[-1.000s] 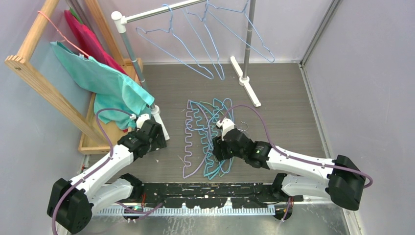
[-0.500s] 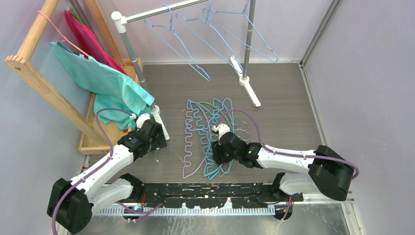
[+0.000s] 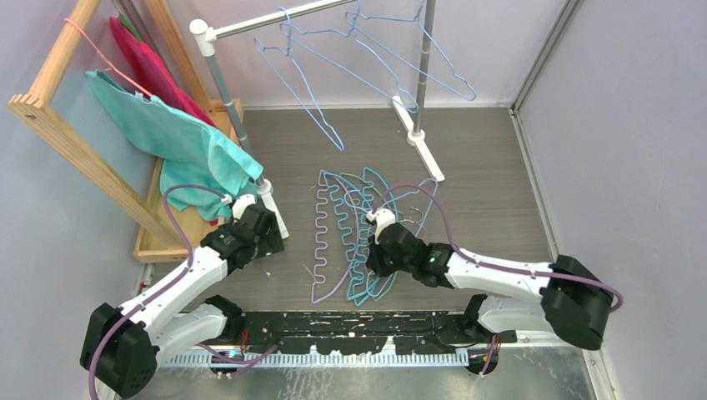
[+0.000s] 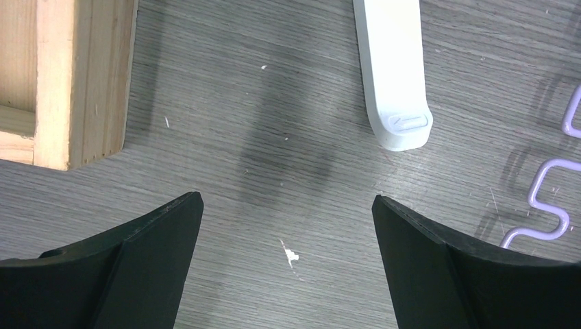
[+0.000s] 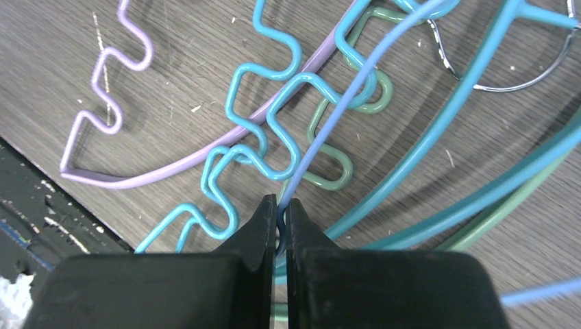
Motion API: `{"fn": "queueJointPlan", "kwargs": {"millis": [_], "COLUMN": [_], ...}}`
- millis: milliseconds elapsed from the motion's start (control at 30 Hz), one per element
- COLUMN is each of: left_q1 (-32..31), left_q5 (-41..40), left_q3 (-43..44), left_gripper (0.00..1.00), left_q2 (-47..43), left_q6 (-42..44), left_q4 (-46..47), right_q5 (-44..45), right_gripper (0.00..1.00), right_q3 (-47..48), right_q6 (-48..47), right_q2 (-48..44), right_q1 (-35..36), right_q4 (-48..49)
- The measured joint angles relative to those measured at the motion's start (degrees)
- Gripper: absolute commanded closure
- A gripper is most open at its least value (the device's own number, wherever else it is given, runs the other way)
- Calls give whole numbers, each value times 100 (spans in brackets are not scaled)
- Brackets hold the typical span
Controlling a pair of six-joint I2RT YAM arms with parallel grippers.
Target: Organize the hangers
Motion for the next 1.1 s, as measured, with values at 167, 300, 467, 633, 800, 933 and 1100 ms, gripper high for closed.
{"fn": "queueJointPlan", "kwargs": {"millis": [167,300,467,633,800,933,1100], "left_q1": [0,0,0,0,0,0,0], "left_q5": [-2,-2,-2,-24,-28,-33,-92], "left_q3": [-11,-11,-11,-7,22,59,146], "left_gripper": [2,2,2,2,2,2,2], "left_q2": [-72,-98,-98,-116,-199,-295,-339], "left_q6": [-2,-4,-4,-2,0,2,11], "left_q4": [0,0,-4,-48,-101,-175,-219], "right_q5": [-417,-1226,-2129,-2756,-3359,-3724,-3993], "right_gripper": [99,99,99,99,99,99,99], "right_q3": [157,643,1335,1993,2481,2844,3215], "right_q6": [48,87,192,240,481,702,949], "right_q2": [-678,-776,-629,-251,44,251,463], "right_q1": [0,22,240,457,483,483,481], "right_q4": [-247,-264,-157,-26,308,645,1036]}}
